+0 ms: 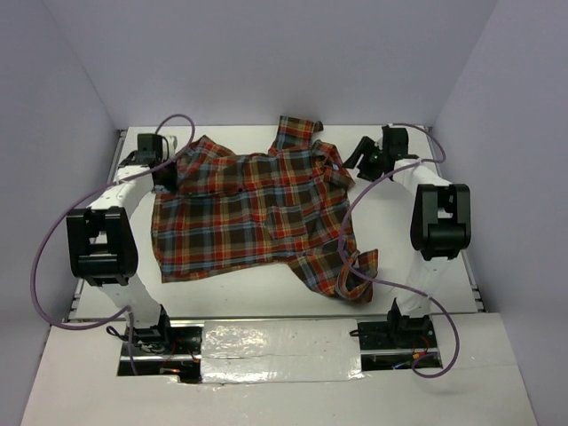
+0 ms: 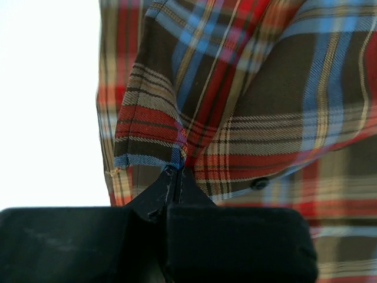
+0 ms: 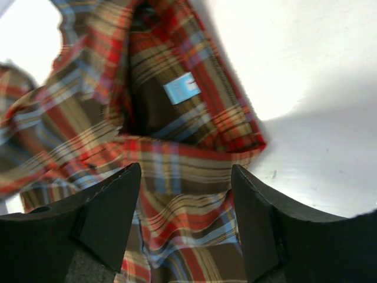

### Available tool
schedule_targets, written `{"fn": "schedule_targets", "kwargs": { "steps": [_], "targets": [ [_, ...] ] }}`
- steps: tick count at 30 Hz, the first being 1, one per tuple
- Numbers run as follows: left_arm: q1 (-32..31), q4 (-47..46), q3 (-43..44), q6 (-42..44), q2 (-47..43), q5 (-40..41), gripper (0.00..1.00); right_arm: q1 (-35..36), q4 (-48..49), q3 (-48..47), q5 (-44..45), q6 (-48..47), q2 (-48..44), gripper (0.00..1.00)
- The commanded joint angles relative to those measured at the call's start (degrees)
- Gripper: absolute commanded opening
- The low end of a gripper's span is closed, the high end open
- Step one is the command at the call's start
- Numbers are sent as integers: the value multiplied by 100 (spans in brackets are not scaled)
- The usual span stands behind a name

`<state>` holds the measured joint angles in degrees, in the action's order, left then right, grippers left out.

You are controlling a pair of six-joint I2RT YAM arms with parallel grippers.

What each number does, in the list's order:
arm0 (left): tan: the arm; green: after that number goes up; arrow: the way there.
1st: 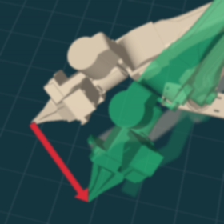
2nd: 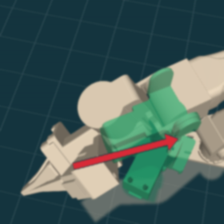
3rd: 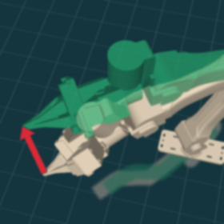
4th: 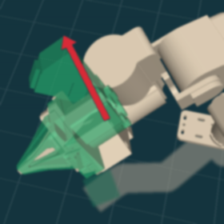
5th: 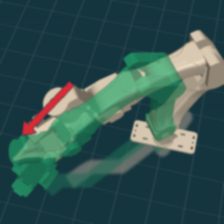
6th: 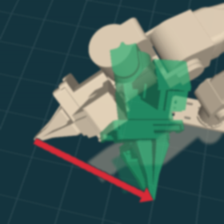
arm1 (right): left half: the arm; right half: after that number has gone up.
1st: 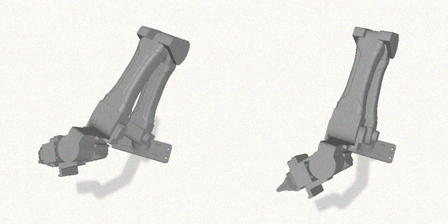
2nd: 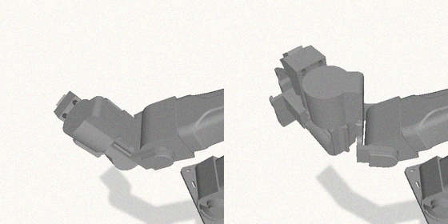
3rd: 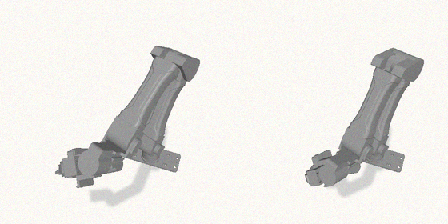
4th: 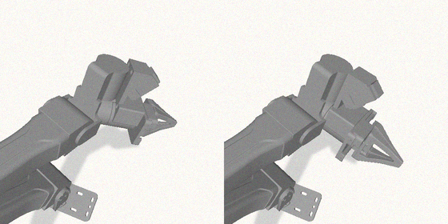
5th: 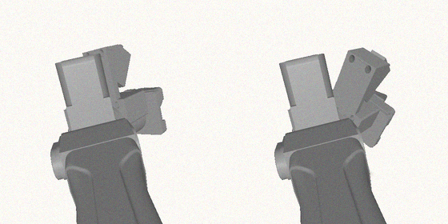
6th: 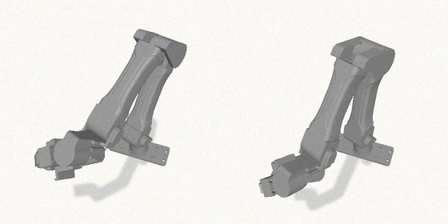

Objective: Fold and stack the long sleeve shirts
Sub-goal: Flatten the shirt out

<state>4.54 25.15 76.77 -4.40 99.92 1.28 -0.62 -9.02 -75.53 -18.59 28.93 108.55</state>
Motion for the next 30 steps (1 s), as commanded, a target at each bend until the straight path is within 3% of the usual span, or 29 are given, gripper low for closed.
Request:
{"fn": "schedule_targets", "kwargs": {
  "steps": [1,3,6,7,9,11,13,18,19,21,24,26,27,30],
  "targets": [
    [47,237,-582,326,-201,451,0,193,-469,-400,224,8,498,71],
    [39,175,-742,605,-70,593,0,273,-627,-541,233,-36,753,72],
    [39,350,-699,774,133,330,27,317,-698,-683,101,-19,983,71],
    [39,420,-603,792,168,286,41,317,-663,-639,49,7,1001,70],
    [47,482,-428,888,125,346,52,300,-418,-490,-4,95,984,66],
    [65,526,-164,924,81,460,55,300,-286,-454,-22,122,957,61],
    [109,780,538,976,54,505,63,308,-267,-463,-153,166,957,51],
    [127,642,1856,1030,202,-152,67,300,14,-200,-268,262,791,17],
    [127,484,2007,916,377,-554,71,291,14,-173,-259,306,755,12],
    [57,447,2367,792,1106,-646,70,265,5,-147,-268,306,659,2],
    [21,561,3558,704,2310,-707,71,256,-74,-120,-233,245,509,0],
    [21,754,4176,695,3186,-909,77,264,-83,-103,-233,210,422,0],
    [21,772,4771,695,3409,-927,78,256,-83,-77,-276,210,395,0],
    [21,563,5451,590,3999,-875,79,264,-109,-24,-251,210,307,0]
  ]
}}
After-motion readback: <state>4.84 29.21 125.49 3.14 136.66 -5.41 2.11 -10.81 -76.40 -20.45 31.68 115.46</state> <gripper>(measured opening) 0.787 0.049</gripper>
